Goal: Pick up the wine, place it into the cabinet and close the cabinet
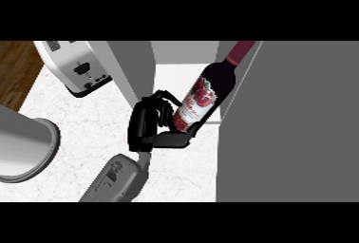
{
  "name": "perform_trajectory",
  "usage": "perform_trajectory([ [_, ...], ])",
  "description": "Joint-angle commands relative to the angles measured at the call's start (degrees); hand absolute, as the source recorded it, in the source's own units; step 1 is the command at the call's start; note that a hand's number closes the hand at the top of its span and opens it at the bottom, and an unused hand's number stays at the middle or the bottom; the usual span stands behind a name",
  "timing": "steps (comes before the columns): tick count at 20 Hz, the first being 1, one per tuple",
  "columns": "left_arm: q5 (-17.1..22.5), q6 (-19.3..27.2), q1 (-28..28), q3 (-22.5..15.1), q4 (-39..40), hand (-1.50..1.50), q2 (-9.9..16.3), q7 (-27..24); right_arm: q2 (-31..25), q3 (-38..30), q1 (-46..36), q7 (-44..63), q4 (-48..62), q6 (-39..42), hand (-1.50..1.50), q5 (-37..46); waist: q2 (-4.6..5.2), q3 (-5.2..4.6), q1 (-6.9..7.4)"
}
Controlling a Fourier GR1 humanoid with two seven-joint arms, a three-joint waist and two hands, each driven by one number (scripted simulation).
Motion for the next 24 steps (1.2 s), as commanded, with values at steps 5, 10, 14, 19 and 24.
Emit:
perform_trajectory([
  [5, 9.7, 7.8, -4.7, -6.0, 8.9, 1.50, 0.0, -6.9, -0.3, -0.1, -1.0, 2.2, -0.9, -0.7, -1.50, -0.8, 0.00, -0.01, -0.09],
  [10, 12.9, 4.3, -4.7, -4.8, 16.5, 1.50, 0.0, -13.3, -0.1, -0.1, -1.6, 1.1, -0.6, -0.6, -1.50, -0.5, 0.03, -0.02, -0.08],
  [14, 12.9, 3.8, -5.1, -4.2, 18.8, 1.50, 0.0, -11.8, 1.5, 4.4, 1.2, 5.1, -5.9, -2.2, -1.50, 2.3, -0.02, -0.03, -0.06],
  [19, 16.2, -3.4, -6.3, 0.9, 27.1, 1.50, 0.0, -17.5, -0.7, -2.0, 2.6, -1.3, -0.4, 1.8, -1.50, -2.3, 0.05, 0.00, -0.09],
  [24, 25.6, -8.2, -12.1, 1.0, 35.6, 1.50, 0.0, -22.5, 1.7, 3.0, 4.5, -1.1, -2.8, 1.3, -1.50, 0.6, 0.23, -0.05, -0.96],
])
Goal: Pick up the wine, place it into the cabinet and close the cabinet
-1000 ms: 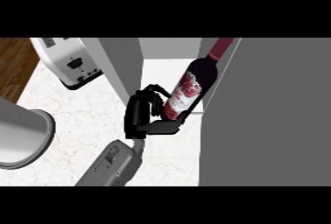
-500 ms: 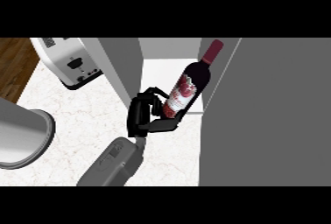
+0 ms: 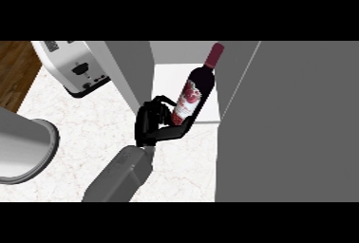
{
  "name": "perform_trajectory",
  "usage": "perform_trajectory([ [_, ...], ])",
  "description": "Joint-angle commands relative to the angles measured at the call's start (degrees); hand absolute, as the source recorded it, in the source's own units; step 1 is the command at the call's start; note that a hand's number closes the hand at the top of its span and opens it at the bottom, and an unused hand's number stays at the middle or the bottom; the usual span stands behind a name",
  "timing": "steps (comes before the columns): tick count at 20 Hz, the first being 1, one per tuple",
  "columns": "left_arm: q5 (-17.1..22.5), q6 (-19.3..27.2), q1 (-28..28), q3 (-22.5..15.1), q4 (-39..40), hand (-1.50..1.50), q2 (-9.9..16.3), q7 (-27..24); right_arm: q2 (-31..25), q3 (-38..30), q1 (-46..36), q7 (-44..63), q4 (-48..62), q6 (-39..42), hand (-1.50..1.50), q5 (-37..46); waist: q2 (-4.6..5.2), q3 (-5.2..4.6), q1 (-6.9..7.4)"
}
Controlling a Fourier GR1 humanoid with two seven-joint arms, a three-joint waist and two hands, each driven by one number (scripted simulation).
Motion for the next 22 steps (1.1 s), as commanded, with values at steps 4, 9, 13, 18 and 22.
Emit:
perform_trajectory([
  [4, 9.3, -1.9, -4.8, -4.4, 7.4, 1.50, 0.0, -5.0, -0.5, -1.8, -2.0, 1.3, 0.9, -0.9, -1.50, -1.8, 0.03, -0.01, -0.24],
  [9, 10.3, -7.4, -10.8, -0.7, 15.5, 1.50, 0.0, -4.2, -2.0, -3.9, 0.8, 0.0, 0.4, 2.6, -1.50, -5.7, 0.14, 0.00, -0.58],
  [13, 14.1, -6.6, -14.1, -2.6, 17.7, 1.50, 0.0, -4.7, -1.8, -2.4, -6.5, 5.9, -0.9, -2.5, -1.50, -3.7, 0.26, -0.04, -0.80],
  [18, 18.0, -4.4, -17.2, -4.3, 15.9, 1.50, 0.0, -3.2, -1.2, -2.9, -2.4, -1.1, 3.6, 1.4, -1.50, -3.3, 0.17, 0.00, -0.75],
  [22, 18.3, -6.7, -20.6, -1.7, 21.3, 1.50, 0.0, -4.1, -0.9, -2.8, 0.8, -0.4, 0.4, 1.6, -1.50, -4.0, 0.15, 0.00, -0.87],
])
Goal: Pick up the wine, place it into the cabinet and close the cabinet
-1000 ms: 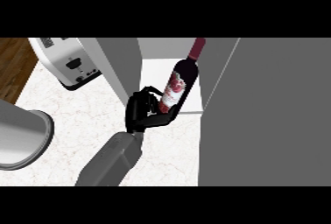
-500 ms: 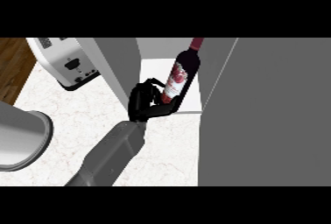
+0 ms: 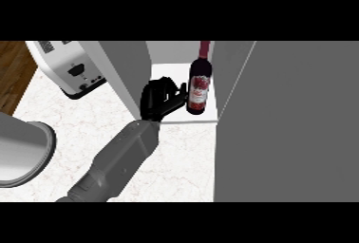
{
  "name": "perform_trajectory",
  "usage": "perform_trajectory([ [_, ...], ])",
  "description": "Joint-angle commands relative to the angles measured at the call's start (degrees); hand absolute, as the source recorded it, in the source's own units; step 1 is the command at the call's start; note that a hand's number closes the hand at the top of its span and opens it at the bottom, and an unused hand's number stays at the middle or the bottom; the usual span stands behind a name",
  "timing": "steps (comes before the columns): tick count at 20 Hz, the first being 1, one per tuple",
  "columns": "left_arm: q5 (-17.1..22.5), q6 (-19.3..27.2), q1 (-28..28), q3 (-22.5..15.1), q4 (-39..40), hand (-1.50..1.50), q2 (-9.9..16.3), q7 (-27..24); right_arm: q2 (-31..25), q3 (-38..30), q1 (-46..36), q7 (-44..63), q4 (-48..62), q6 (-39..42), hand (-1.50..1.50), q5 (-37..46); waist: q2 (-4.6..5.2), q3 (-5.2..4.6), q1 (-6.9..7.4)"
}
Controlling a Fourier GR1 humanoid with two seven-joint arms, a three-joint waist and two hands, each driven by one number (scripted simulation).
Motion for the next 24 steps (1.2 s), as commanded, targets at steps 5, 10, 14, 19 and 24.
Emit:
perform_trajectory([
  [5, 4.9, 2.9, -4.5, -2.4, 2.6, 1.50, 0.0, 0.8, 2.1, 4.0, 1.2, -1.6, -0.4, -0.2, -1.50, 4.1, 0.17, -0.02, -1.16],
  [10, 2.8, -0.9, -6.1, 0.4, 11.2, 1.50, 0.0, 2.0, 0.0, 0.4, -2.6, -1.0, 2.9, -0.2, -1.50, 1.6, 0.27, -0.01, -0.50],
  [14, 3.4, -2.4, -5.5, 0.0, 13.0, 1.50, 0.0, -0.3, 0.8, 2.4, -2.3, -2.0, 2.6, 0.3, -1.50, 2.8, 0.44, -0.02, -0.95],
  [19, 3.3, -3.9, -8.0, 3.2, 17.0, 1.50, 0.6, -1.4, 2.1, 4.6, -3.2, 1.6, -0.1, -2.8, -1.50, 4.6, 0.32, -0.04, -0.10],
  [24, 4.7, -0.1, -10.4, 5.5, 17.7, 1.50, 0.0, -6.6, -1.4, -0.8, -5.3, 2.1, 1.7, -0.9, -1.50, -0.4, 0.53, -0.03, -0.62],
])
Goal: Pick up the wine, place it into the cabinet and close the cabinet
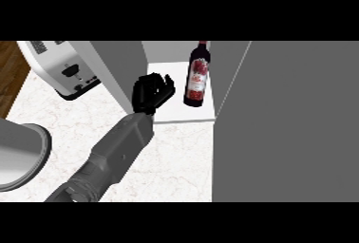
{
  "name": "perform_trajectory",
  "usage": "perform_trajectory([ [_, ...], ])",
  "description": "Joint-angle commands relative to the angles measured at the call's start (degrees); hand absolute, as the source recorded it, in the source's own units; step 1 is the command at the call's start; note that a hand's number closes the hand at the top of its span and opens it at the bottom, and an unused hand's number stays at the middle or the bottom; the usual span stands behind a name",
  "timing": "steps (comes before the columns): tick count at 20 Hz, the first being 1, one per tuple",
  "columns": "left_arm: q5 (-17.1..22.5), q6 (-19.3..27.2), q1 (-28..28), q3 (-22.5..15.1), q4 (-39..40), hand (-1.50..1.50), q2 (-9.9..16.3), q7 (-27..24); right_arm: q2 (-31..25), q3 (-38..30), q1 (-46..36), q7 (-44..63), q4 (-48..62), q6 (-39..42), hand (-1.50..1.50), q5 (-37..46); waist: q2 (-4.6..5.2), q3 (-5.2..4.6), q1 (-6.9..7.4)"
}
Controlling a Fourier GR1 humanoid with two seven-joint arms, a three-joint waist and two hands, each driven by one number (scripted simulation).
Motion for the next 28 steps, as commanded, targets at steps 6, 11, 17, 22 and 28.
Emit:
perform_trajectory([
  [6, -2.2, -3.1, 1.9, 1.2, 0.9, -1.50, 0.5, -9.2, 0.1, 0.4, -0.9, -1.0, 2.2, -0.1, -1.50, 2.0, -0.56, 0.21, 1.87],
  [11, -2.9, -1.6, 3.0, 0.6, -3.6, -1.50, 0.1, -10.0, -0.2, -2.0, 4.1, -3.7, -0.3, 1.9, -1.50, -0.3, -1.17, 0.26, 2.44],
  [17, -4.8, 2.1, 6.4, -1.8, -11.7, -1.50, 3.1, -5.9, -0.3, -0.8, 2.6, 0.6, -2.9, -0.4, -1.50, 1.0, -1.63, 0.26, 3.90],
  [22, -8.4, 3.3, 14.2, -6.5, -25.0, -1.50, 5.0, -3.4, 0.7, 1.6, 4.9, 1.5, -5.1, -0.4, -1.50, 2.1, -2.03, 0.30, 4.77],
  [28, -11.3, 5.5, 24.3, -12.8, -48.2, -1.50, 12.0, 6.2, -0.1, 0.4, 4.7, -0.6, -2.5, 1.1, -1.50, 1.5, -1.93, 0.34, 5.17],
])
